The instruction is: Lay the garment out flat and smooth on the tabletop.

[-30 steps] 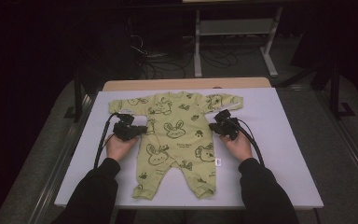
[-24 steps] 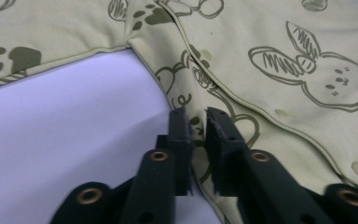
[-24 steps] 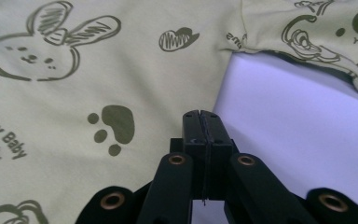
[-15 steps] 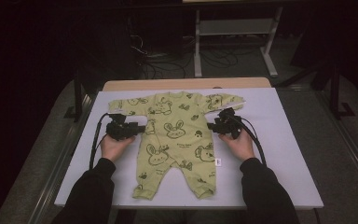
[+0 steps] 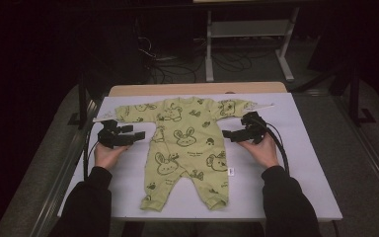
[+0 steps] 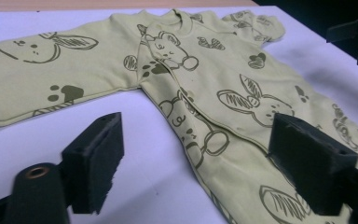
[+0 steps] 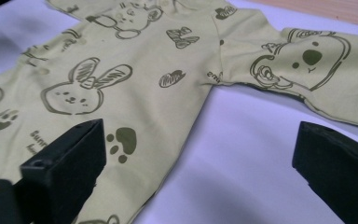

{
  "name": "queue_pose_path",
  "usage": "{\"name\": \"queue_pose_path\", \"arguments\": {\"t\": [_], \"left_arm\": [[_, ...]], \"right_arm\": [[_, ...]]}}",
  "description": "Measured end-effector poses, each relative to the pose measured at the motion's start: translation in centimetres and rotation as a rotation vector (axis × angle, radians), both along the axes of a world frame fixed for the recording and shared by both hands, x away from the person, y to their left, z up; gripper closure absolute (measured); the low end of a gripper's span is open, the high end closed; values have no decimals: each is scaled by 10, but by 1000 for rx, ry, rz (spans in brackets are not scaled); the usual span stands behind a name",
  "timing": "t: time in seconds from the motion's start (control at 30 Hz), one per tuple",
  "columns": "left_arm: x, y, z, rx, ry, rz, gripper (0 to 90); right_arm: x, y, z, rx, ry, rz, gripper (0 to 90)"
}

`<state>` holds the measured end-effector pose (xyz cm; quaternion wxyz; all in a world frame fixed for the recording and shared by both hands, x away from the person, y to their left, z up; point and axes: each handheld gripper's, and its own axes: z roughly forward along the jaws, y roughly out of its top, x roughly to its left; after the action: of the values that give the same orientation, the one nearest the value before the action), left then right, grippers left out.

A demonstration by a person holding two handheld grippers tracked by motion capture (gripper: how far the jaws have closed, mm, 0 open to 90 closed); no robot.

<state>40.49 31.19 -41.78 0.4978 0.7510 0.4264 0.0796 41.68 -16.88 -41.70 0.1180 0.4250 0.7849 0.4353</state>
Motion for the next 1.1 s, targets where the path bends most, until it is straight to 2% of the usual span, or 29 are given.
{"name": "queue_pose_path", "arguments": {"t": [0.2, 0.3, 0.5, 0.83, 1.0, 1.1], "left_arm": [[-9, 10, 2, 19, 2, -24, 0], [-16, 16, 4, 26, -30, -34, 0], [-28, 28, 6, 35, -66, -28, 0], [-48, 34, 9, 39, -98, -45, 0], [-57, 37, 7, 59, -105, -58, 0], [-62, 39, 7, 51, -119, -41, 0]], "right_arm": [[-8, -11, 6, 15, -18, 19, 0], [-13, -15, 8, 12, -31, 17, 0], [-23, -22, 12, 14, -51, 16, 0], [-42, -34, 17, 19, -78, 8, 0], [-51, -42, 16, 17, -92, -11, 0], [-56, -47, 16, 22, -96, -19, 0]]}}
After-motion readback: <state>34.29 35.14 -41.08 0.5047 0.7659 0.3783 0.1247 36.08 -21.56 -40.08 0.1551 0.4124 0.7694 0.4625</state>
